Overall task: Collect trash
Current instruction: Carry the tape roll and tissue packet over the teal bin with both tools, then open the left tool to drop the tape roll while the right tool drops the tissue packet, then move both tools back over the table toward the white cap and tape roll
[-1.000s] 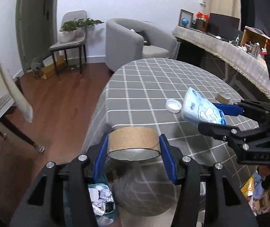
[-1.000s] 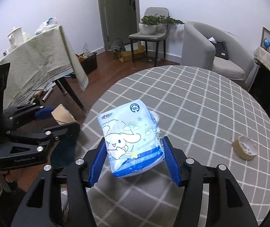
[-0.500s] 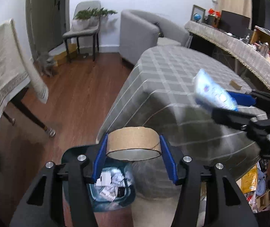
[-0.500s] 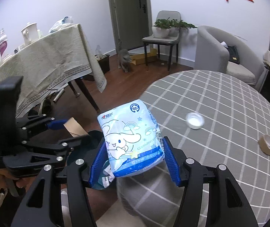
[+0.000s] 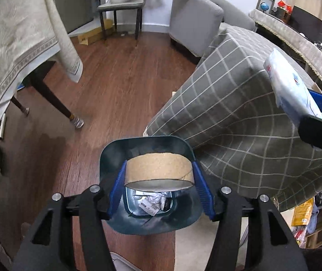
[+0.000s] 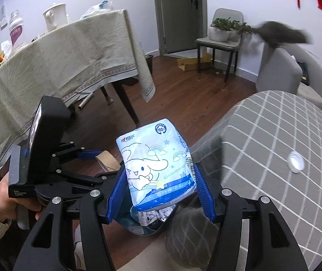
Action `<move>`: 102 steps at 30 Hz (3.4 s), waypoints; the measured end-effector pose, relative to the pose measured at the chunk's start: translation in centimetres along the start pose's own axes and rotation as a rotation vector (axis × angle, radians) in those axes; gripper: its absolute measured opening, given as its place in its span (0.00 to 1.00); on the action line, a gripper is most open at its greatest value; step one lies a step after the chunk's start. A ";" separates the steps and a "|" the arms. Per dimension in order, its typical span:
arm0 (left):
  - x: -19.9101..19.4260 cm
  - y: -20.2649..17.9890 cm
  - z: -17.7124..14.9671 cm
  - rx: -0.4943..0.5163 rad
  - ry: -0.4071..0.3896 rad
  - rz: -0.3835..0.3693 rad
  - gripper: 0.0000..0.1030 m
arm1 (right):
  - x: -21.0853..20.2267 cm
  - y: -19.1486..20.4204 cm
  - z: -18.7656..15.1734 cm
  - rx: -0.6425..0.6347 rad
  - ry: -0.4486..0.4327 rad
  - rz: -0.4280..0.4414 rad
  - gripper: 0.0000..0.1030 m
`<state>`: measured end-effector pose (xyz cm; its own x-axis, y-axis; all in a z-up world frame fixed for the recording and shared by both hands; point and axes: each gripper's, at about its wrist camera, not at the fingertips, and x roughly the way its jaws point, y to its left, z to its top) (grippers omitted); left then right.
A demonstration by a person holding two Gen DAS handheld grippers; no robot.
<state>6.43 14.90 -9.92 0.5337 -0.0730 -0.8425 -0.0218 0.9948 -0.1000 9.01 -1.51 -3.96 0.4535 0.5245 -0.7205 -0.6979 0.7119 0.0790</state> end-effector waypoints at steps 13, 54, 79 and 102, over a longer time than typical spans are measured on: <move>-0.8 3.5 -0.8 -0.036 -0.024 0.024 0.83 | 4.0 2.2 0.4 -0.005 0.085 0.011 0.57; -11.5 6.5 0.7 -0.050 -0.397 -0.096 0.55 | 15.7 4.8 -3.5 -0.013 0.351 -0.055 0.84; -14.0 3.1 2.4 -0.038 -0.476 -0.109 0.56 | 4.5 4.3 0.5 -0.052 0.046 0.036 0.84; -10.4 -6.7 4.4 0.066 -0.433 -0.150 0.70 | -3.7 -5.2 -2.7 0.052 -0.069 -0.092 0.84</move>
<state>4.80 9.30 1.85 0.8310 -0.1936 -0.5215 0.1287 0.9790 -0.1583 9.52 -8.42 -3.56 0.5525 0.4854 -0.6776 -0.6229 0.7806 0.0512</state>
